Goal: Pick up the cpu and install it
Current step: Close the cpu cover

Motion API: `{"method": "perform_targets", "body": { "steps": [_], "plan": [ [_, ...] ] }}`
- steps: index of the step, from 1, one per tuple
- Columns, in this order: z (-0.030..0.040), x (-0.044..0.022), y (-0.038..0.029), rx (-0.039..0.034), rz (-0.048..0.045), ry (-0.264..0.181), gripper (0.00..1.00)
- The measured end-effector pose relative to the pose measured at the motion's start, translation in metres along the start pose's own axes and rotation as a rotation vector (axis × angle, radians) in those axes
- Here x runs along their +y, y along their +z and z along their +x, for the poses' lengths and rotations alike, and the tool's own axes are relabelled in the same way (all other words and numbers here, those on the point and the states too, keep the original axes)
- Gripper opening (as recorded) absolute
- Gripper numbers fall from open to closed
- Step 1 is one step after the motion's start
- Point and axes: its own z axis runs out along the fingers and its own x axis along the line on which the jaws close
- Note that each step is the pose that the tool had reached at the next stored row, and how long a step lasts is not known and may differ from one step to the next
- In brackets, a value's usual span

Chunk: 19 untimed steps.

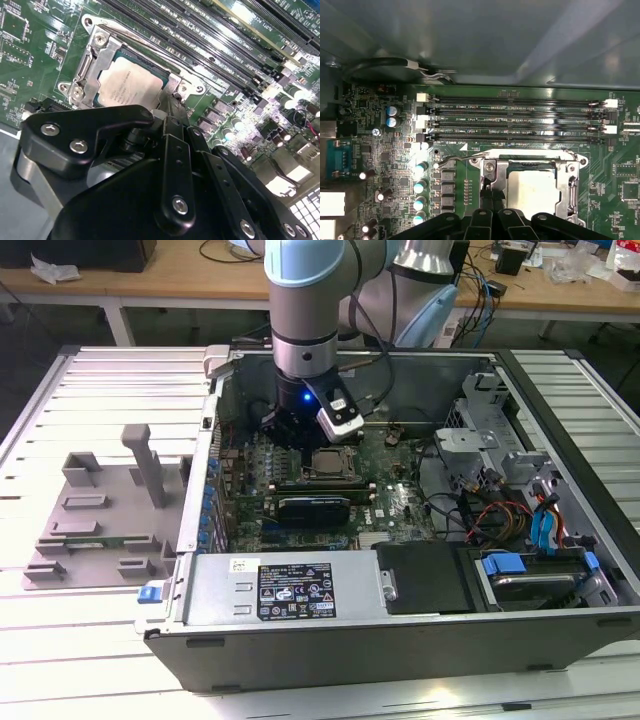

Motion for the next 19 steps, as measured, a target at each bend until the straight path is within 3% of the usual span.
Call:
{"method": "perform_targets", "body": {
  "steps": [5,7,10,12,16,19],
  "plan": [
    [-0.0004,0.0,-0.0095,0.0001,0.0001,0.0,0.11],
    [-0.0008,0.0,-0.0175,0.0001,0.0,0.0,0.11],
    [-0.0015,0.0,-0.0187,0.0001,0.0001,0.0,0.11],
    [-0.0084,-0.0001,-0.0184,0.0001,0.0001,0.0,0.11],
    [-0.0368,-0.0005,-0.0172,0.0003,0.0002,0.0,0.11],
    [-0.0374,-0.0004,-0.0182,0.0005,0.0002,0.0,0.11]
  ]
}}
